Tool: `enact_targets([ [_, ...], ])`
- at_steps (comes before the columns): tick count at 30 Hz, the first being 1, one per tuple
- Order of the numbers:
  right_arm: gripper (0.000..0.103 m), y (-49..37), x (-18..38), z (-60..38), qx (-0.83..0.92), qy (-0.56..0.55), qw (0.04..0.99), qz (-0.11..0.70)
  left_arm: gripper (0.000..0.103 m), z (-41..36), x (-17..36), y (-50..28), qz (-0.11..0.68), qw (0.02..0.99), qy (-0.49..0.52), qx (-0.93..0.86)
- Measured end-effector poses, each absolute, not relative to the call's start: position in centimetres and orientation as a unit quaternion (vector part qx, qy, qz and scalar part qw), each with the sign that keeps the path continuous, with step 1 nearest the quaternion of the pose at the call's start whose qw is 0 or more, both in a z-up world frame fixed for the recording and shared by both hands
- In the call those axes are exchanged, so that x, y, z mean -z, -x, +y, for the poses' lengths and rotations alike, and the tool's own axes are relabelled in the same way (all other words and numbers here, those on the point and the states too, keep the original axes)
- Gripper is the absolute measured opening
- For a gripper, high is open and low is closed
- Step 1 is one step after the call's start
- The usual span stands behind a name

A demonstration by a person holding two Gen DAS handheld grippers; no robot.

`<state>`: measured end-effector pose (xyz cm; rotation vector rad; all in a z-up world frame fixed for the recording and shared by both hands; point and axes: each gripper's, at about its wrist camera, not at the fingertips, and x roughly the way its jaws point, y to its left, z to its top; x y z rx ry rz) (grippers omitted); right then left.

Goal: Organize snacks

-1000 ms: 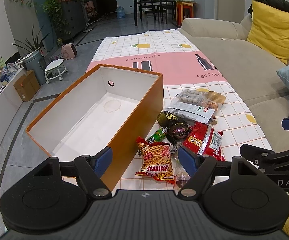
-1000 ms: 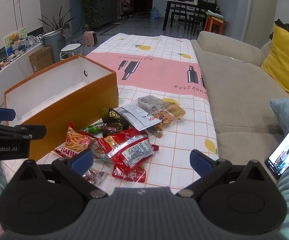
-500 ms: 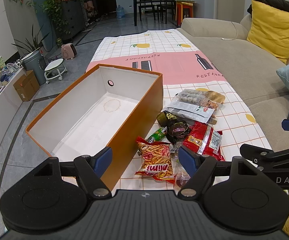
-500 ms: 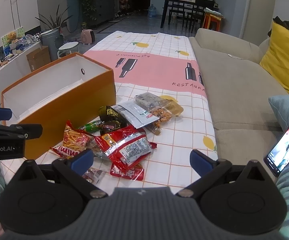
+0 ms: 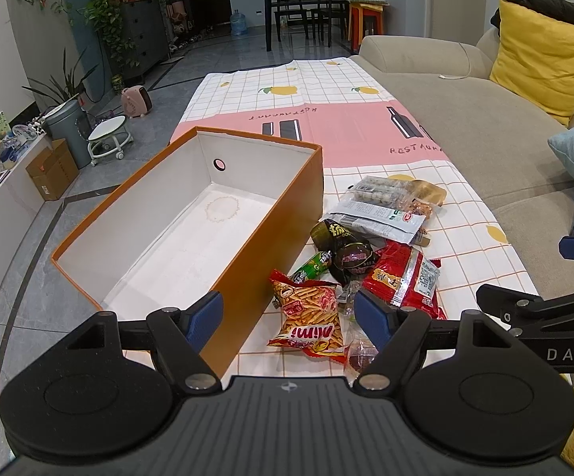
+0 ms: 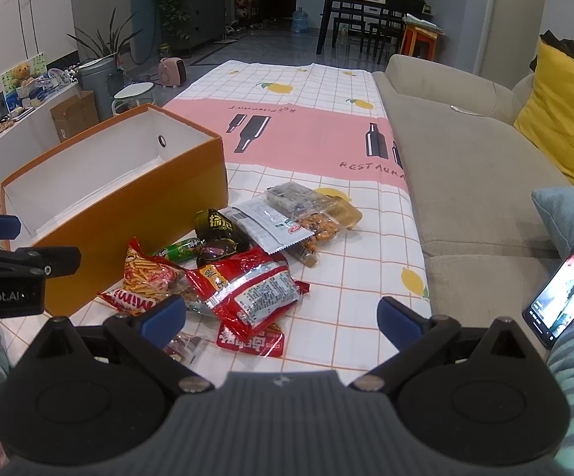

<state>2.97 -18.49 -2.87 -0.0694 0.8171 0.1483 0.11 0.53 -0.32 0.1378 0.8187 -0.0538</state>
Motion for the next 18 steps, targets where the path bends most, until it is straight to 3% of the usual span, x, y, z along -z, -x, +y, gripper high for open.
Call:
enact_targets([
  [18, 0.099, -3.05, 3.01, -18.63, -0.072, 0.033, 0.914, 0.399, 0.088, 0.03, 0.88, -0.13, 0.398, 0.915, -0.069, 0.026],
])
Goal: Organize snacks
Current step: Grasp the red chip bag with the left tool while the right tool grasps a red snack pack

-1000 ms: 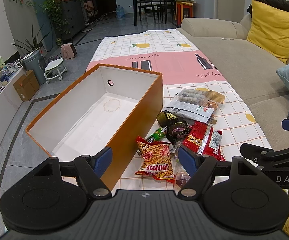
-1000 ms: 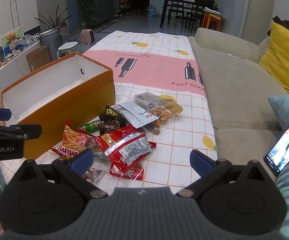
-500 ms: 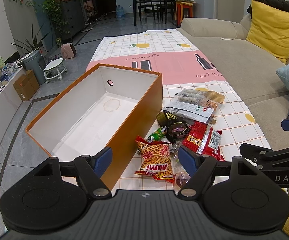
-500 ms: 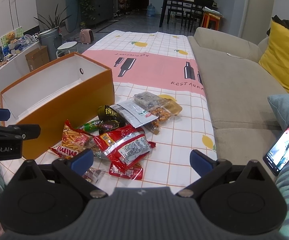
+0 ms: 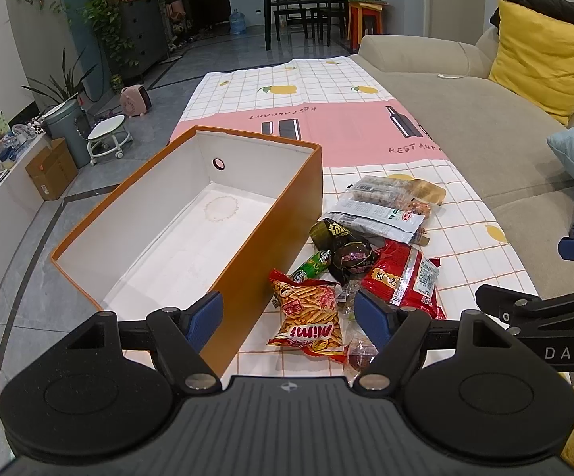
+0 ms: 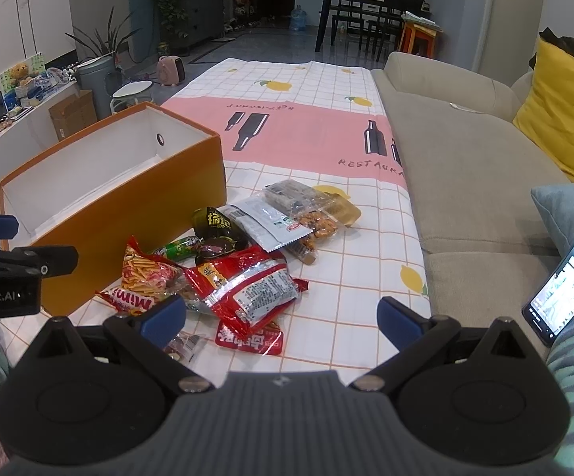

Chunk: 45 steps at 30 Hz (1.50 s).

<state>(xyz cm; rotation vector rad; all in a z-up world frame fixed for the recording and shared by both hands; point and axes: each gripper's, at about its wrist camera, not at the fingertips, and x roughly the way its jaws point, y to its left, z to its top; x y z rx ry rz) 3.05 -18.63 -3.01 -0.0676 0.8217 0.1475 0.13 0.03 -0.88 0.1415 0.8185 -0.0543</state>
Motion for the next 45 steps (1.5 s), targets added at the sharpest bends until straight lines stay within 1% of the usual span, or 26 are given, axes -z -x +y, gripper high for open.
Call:
enact_targets([
  [8, 0.099, -3.1, 3.2, -18.8, -0.07, 0.033, 0.913, 0.4, 0.088, -0.3, 1.4, 0.1, 0.399, 0.914, -0.065, 0.029],
  [12, 0.099, -3.0, 3.1, -18.6, -0.069, 0.035, 0.915, 0.395, 0.082, -0.4, 1.6, 0.0, 0.4, 0.914, -0.056, 0.039],
  [15, 0.094, -3.0, 3.2, -18.5, -0.066, 0.04, 0.919, 0.387, 0.08, -0.2, 1.3, -0.4, 0.406, 0.911, -0.043, 0.053],
  [16, 0.094, -3.0, 3.2, -18.5, -0.067, 0.04, 0.919, 0.387, 0.077, -0.1, 1.3, -0.5, 0.41, 0.909, -0.039, 0.061],
  [17, 0.093, -3.2, 3.3, -18.5, -0.069, 0.039, 0.918, 0.389, 0.071, -0.1, 1.4, -0.6, 0.413, 0.907, -0.033, 0.07],
  [18, 0.093, -3.4, 3.4, -18.5, -0.072, 0.036, 0.917, 0.392, 0.07, -0.1, 1.5, -0.6, 0.417, 0.905, -0.028, 0.076],
  [22, 0.085, -4.1, 3.9, -18.4, -0.09, 0.027, 0.91, 0.403, 0.069, -0.2, 2.4, -1.5, 0.436, 0.895, -0.019, 0.09],
  [25, 0.082, -4.8, 4.8, -18.3, -0.103, 0.022, 0.905, 0.413, 0.069, 0.0, 3.4, -2.5, 0.453, 0.887, -0.006, 0.086],
  [32, 0.083, -7.4, 7.3, -18.1, -0.122, -0.012, 0.886, 0.447, 0.069, 0.0, 6.1, -4.8, 0.485, 0.873, -0.009, 0.06],
  [39, 0.09, -10.1, 9.7, -17.6, -0.136, -0.02, 0.874, 0.466, 0.068, 0.7, 8.4, -7.0, 0.52, 0.853, 0.009, 0.032],
  [45, 0.093, -12.0, 11.4, -18.0, -0.153, -0.031, 0.866, 0.474, 0.069, 0.6, 9.6, -8.1, 0.532, 0.847, 0.009, 0.023],
])
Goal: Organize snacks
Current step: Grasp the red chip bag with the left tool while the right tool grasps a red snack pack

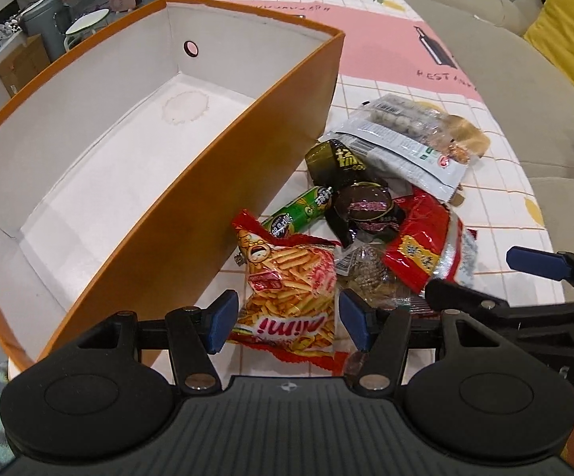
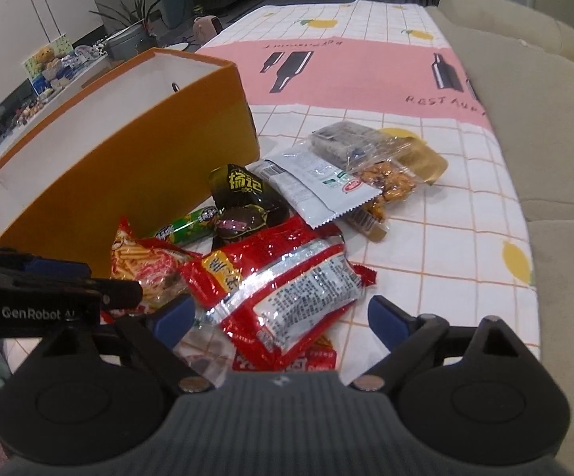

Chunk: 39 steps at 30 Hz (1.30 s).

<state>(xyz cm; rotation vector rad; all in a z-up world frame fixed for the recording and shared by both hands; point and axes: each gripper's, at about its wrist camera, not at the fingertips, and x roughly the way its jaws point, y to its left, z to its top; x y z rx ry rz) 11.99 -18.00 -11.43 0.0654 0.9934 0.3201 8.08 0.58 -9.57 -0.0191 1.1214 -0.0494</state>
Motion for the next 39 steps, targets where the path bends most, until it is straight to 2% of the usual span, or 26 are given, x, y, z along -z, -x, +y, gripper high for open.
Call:
enact_targets([
  [3, 0.095, -13.0, 12.1, -17.9, -0.154, -0.035, 0.865, 0.475, 0.071, 0.6, 9.9, -8.7, 0.532, 0.847, 0.003, 0.013],
  [7, 0.099, -13.9, 13.0, -17.4, -0.156, -0.026, 0.863, 0.479, 0.068, 1.0, 10.8, -9.6, 0.547, 0.837, 0.022, 0.005],
  [11, 0.099, -14.3, 13.4, -17.7, -0.166, -0.04, 0.862, 0.477, 0.069, 1.3, 11.4, -9.9, 0.554, 0.831, 0.036, 0.011],
  [15, 0.09, -14.4, 13.7, -18.2, -0.179, -0.068, 0.855, 0.481, 0.07, 0.9, 11.5, -10.1, 0.553, 0.833, 0.024, 0.018],
  [16, 0.08, -14.3, 13.7, -18.2, -0.183, -0.069, 0.855, 0.48, 0.07, 0.8, 11.6, -10.1, 0.554, 0.832, 0.022, 0.019],
  [21, 0.063, -13.8, 13.2, -18.1, -0.198, -0.071, 0.857, 0.471, 0.07, 0.6, 12.1, -10.1, 0.559, 0.829, 0.021, 0.023],
  [23, 0.06, -13.5, 13.1, -18.1, -0.198, -0.065, 0.859, 0.467, 0.065, 0.4, 12.1, -10.0, 0.557, 0.83, 0.019, 0.026],
  [26, 0.049, -13.1, 12.7, -18.2, -0.194, -0.055, 0.864, 0.462, 0.062, 0.1, 12.1, -9.9, 0.553, 0.832, 0.012, 0.029],
  [27, 0.039, -12.9, 12.6, -18.2, -0.192, -0.051, 0.865, 0.46, 0.06, 0.1, 12.1, -9.9, 0.552, 0.833, 0.01, 0.03],
  [31, 0.037, -12.5, 12.0, -18.6, -0.183, -0.045, 0.87, 0.456, 0.05, 0.1, 12.0, -9.6, 0.549, 0.835, 0.014, 0.033],
  [33, 0.035, -12.1, 11.8, -18.7, -0.179, -0.04, 0.872, 0.455, 0.049, 0.3, 11.6, -9.4, 0.543, 0.839, 0.015, 0.032],
  [34, 0.027, -11.9, 11.6, -18.7, -0.177, -0.034, 0.873, 0.453, 0.048, 0.4, 11.4, -9.2, 0.538, 0.842, 0.017, 0.032],
  [39, 0.026, -10.8, 10.5, -18.5, -0.175, -0.008, 0.881, 0.439, 0.046, 0.5, 10.0, -8.3, 0.517, 0.855, 0.022, 0.035],
])
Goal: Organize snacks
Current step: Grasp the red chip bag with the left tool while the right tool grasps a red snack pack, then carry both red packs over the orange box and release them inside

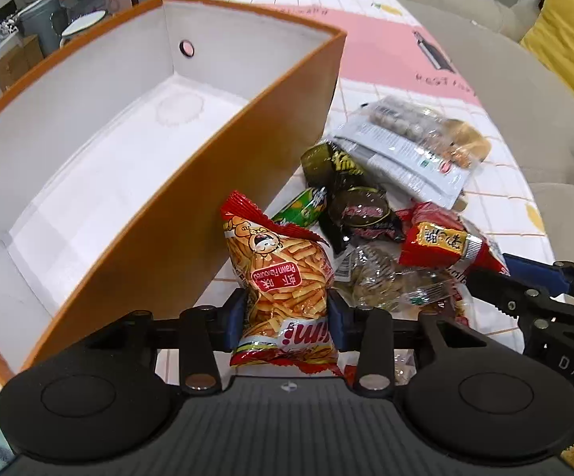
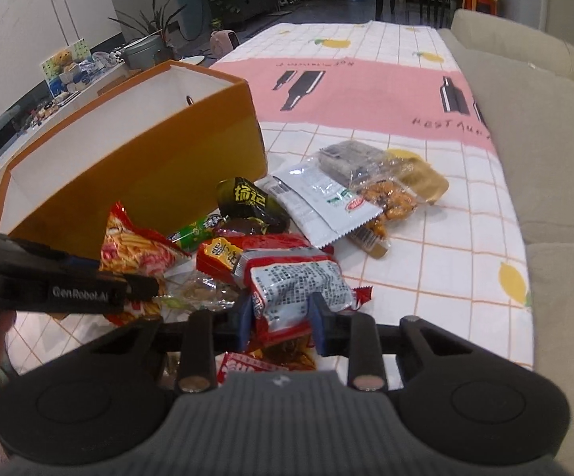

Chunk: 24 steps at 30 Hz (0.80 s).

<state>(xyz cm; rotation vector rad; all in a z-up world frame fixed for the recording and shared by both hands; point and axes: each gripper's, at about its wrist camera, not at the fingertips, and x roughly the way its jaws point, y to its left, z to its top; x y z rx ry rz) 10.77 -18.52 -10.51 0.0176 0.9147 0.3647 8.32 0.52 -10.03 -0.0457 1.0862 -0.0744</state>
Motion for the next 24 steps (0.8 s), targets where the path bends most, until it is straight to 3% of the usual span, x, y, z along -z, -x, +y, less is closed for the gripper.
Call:
enact_targets([
  [3, 0.021, -10.1, 9.8, -18.4, -0.175, -0.002, 0.884, 0.432, 0.046, 0.5, 9.1, -7.7, 0.504, 0.862, 0.026, 0.04],
  [4, 0.012, -9.9, 9.5, -18.4, -0.176, 0.0, 0.886, 0.43, 0.046, 0.5, 8.7, -7.5, 0.5, 0.865, 0.027, 0.041],
  [24, 0.008, -7.9, -0.2, -16.4, -0.206, 0.018, 0.93, 0.304, 0.045, 3.7, -1.9, -5.5, 0.391, 0.917, 0.07, 0.034],
])
